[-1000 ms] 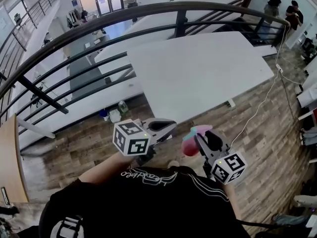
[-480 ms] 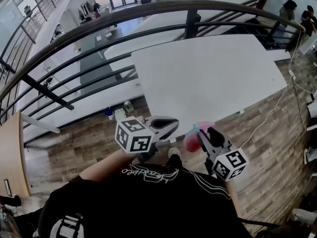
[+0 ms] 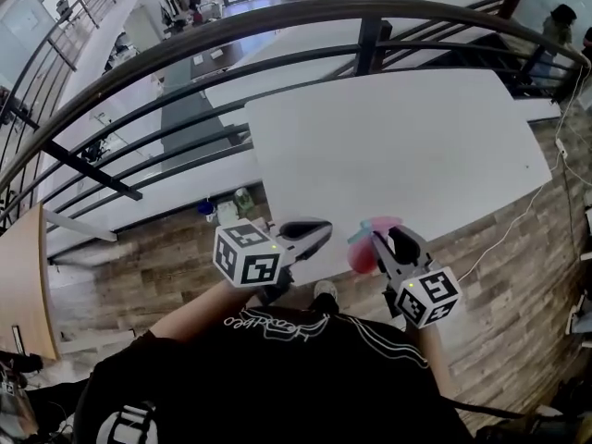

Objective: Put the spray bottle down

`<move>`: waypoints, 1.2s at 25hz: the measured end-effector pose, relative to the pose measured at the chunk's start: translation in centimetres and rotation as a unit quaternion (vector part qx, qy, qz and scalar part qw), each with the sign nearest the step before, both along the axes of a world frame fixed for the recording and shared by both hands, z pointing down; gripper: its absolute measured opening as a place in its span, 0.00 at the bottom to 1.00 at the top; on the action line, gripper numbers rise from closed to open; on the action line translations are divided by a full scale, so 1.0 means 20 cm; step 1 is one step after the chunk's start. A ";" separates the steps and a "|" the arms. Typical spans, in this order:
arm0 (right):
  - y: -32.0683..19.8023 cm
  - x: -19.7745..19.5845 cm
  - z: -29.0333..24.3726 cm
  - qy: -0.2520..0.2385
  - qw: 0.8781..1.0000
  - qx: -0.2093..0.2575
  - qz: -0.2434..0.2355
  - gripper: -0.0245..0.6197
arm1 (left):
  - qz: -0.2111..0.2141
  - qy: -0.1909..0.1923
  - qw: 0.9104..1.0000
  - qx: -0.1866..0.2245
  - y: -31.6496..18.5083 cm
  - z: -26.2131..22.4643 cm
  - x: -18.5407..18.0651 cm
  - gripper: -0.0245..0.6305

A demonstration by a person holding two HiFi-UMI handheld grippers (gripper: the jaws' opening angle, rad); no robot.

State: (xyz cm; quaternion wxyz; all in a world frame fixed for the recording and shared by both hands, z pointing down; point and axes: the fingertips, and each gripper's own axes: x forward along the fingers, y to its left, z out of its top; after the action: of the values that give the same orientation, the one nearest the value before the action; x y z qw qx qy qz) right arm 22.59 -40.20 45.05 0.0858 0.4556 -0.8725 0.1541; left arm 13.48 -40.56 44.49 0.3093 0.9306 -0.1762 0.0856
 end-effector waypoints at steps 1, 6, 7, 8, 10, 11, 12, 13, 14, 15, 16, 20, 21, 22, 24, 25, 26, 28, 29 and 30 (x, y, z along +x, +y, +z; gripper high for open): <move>-0.04 0.02 0.01 0.001 1.000 0.001 0.000 0.24 | -0.003 0.002 1.000 -0.004 -0.03 0.01 0.01 0.05; -0.23 0.05 0.09 0.007 1.000 0.006 -0.005 0.24 | -0.015 0.006 1.000 -0.014 -0.15 0.06 0.04 0.05; -0.24 0.05 0.09 0.010 1.000 0.008 -0.006 0.24 | -0.017 0.006 1.000 -0.015 -0.16 0.07 0.04 0.05; -0.26 0.05 0.10 0.014 1.000 0.012 -0.008 0.24 | -0.018 0.006 1.000 -0.017 -0.17 0.08 0.04 0.05; -0.31 0.05 0.11 0.019 1.000 0.022 -0.010 0.24 | -0.020 0.005 1.000 -0.019 -0.19 0.09 0.04 0.05; -0.34 0.06 0.11 0.021 0.999 0.027 -0.010 0.24 | -0.021 0.005 1.000 -0.020 -0.21 0.10 0.05 0.05; -0.37 0.06 0.12 0.023 0.999 0.032 -0.010 0.24 | -0.021 0.005 1.000 -0.021 -0.23 0.10 0.05 0.05; -0.41 0.07 0.12 0.026 0.999 0.035 -0.009 0.24 | -0.021 0.006 1.000 -0.021 -0.25 0.10 0.06 0.05; -0.44 0.08 0.14 0.029 0.999 0.037 -0.007 0.24 | -0.022 0.006 0.999 -0.022 -0.26 0.10 0.06 0.05; -0.48 0.09 0.15 0.031 0.999 0.039 -0.005 0.24 | -0.023 0.006 0.999 -0.024 -0.28 0.11 0.06 0.05; -0.50 0.10 0.16 0.033 0.999 0.041 -0.002 0.24 | -0.025 0.006 0.999 -0.025 -0.29 0.11 0.06 0.05; -0.60 0.15 0.21 0.041 0.998 0.053 0.013 0.24 | -0.031 0.005 0.999 -0.029 -0.32 0.14 0.07 0.05; -0.61 0.16 0.22 0.046 0.997 0.054 0.016 0.24 | -0.032 0.004 0.999 -0.031 -0.33 0.15 0.07 0.05; -0.63 0.17 0.23 0.051 0.997 0.055 0.019 0.24 | -0.033 0.004 0.999 -0.033 -0.34 0.16 0.07 0.05; -0.65 0.17 0.25 0.056 0.997 0.056 0.022 0.24 | -0.035 0.005 0.999 -0.037 -0.35 0.17 0.06 0.05; -0.65 0.17 0.26 0.057 0.996 0.058 0.022 0.24 | -0.035 0.005 0.999 -0.038 -0.36 0.17 0.06 0.05; -0.66 0.17 0.27 0.056 0.996 0.059 0.022 0.24 | -0.036 0.005 0.999 -0.038 -0.36 0.18 0.06 0.05; -0.66 0.19 0.27 0.053 0.996 0.064 0.020 0.24 | -0.038 0.005 0.999 -0.038 -0.38 0.18 0.08 0.05; -0.66 0.19 0.28 0.050 0.996 0.067 0.018 0.24 | -0.038 0.004 0.999 -0.038 -0.40 0.19 0.08 0.05; -0.66 0.19 0.28 0.048 0.996 0.069 0.016 0.24 | -0.039 0.003 0.999 -0.038 -0.41 0.19 0.09 0.05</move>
State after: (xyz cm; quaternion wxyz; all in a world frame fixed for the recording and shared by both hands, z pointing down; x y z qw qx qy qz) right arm 26.44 -53.43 50.66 0.0932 0.4812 -0.8686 0.0726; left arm 15.20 -48.69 48.34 0.3482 0.9108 -0.2078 0.0777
